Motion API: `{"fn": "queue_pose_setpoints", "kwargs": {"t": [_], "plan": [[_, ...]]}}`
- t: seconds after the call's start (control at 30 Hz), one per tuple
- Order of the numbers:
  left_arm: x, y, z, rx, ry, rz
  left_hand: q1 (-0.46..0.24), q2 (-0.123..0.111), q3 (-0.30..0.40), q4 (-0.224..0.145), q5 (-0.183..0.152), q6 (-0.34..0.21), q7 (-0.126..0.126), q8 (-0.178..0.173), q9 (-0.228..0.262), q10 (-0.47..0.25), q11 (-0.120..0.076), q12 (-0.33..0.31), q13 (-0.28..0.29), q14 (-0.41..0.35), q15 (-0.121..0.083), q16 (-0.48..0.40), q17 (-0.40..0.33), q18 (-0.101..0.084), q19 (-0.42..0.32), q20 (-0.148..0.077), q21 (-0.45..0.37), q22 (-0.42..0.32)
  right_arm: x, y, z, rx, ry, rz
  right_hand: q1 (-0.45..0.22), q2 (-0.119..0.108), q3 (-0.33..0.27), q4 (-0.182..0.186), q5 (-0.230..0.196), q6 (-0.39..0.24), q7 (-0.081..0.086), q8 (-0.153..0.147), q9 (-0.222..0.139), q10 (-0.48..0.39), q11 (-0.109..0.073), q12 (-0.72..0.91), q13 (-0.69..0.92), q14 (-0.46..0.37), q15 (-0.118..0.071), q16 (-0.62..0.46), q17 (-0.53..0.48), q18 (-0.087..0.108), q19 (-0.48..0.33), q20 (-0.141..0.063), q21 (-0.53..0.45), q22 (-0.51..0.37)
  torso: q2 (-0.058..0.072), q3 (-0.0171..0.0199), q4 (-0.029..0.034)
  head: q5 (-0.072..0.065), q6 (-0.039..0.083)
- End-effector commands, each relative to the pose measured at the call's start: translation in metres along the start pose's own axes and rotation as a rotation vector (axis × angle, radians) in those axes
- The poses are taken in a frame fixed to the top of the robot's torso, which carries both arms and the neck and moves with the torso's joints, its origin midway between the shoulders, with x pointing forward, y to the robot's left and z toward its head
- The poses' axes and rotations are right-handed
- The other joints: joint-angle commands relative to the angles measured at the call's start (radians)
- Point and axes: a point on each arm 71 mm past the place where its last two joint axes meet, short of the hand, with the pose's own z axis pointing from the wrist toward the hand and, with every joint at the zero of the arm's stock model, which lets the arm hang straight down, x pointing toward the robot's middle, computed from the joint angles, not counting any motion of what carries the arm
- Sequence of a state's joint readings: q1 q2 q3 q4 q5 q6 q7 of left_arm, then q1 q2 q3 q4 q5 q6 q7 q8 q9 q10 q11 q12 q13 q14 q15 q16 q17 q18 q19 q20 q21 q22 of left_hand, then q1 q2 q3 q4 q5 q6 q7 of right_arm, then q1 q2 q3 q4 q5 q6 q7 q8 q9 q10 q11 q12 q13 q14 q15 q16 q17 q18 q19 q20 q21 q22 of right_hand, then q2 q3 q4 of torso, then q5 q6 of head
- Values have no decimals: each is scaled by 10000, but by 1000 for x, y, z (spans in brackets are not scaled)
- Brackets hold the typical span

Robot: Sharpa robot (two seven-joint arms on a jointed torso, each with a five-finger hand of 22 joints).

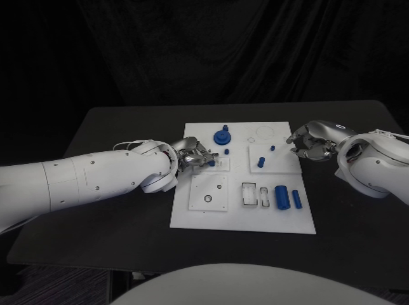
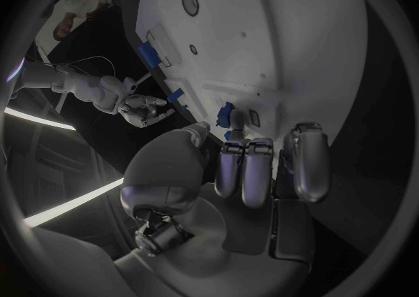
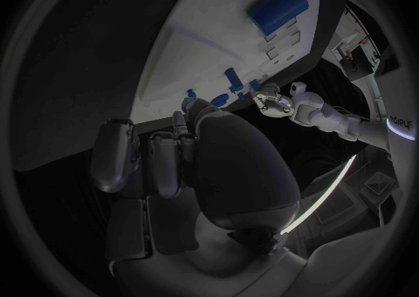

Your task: Assemble the parts on the task board

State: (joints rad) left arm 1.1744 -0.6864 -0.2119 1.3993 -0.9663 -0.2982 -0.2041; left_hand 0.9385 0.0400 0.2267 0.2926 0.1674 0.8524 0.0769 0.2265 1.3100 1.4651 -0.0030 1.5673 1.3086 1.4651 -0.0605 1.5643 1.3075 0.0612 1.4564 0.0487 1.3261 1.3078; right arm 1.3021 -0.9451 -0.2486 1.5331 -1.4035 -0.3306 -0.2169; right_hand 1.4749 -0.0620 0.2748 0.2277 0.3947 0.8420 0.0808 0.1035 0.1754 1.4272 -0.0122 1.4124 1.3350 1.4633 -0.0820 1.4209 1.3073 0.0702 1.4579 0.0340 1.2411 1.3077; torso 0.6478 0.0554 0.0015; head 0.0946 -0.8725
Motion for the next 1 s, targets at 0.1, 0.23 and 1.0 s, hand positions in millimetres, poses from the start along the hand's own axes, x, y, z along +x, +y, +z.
{"fn": "queue_pose_setpoints", "kwargs": {"t": [0.1,0.23,1.0], "plan": [[0,-4,0,507,-55,-49,-370,326,-347,5,-22,67,-42,179,260,1057,35,35,2622,1057,43,65,2633,-11,12,58,-80,1590,2,-1,-1,172,77,-24,-114,29,95,0,41,15,3,-47,-11,-55,-26,-40,710,686,59,-68,1322,-14,-34,9,-40,1719,-1,3,-7,5,-2],[0,-4,0,580,-25,-40,-411,525,-448,1,62,119,-69,331,271,1057,14,35,2622,1057,32,65,2633,-15,19,51,-67,1609,2,-1,-1,175,75,-23,-114,29,95,0,41,15,3,-47,-11,-55,-26,-40,710,686,59,-68,1322,-14,-34,9,-40,1719,0,2,-5,0,-2],[1,2,1,94,272,45,482,751,-655,-157,965,113,-240,1427,287,1057,-134,35,2622,1057,-95,65,2633,-20,49,-66,-84,1695,2,-2,0,198,88,-27,-110,43,110,-4,44,15,4,-49,-12,-52,-26,-41,709,686,58,-70,1320,-14,-33,8,-37,1719,-2,0,-13,15,-2]]}}
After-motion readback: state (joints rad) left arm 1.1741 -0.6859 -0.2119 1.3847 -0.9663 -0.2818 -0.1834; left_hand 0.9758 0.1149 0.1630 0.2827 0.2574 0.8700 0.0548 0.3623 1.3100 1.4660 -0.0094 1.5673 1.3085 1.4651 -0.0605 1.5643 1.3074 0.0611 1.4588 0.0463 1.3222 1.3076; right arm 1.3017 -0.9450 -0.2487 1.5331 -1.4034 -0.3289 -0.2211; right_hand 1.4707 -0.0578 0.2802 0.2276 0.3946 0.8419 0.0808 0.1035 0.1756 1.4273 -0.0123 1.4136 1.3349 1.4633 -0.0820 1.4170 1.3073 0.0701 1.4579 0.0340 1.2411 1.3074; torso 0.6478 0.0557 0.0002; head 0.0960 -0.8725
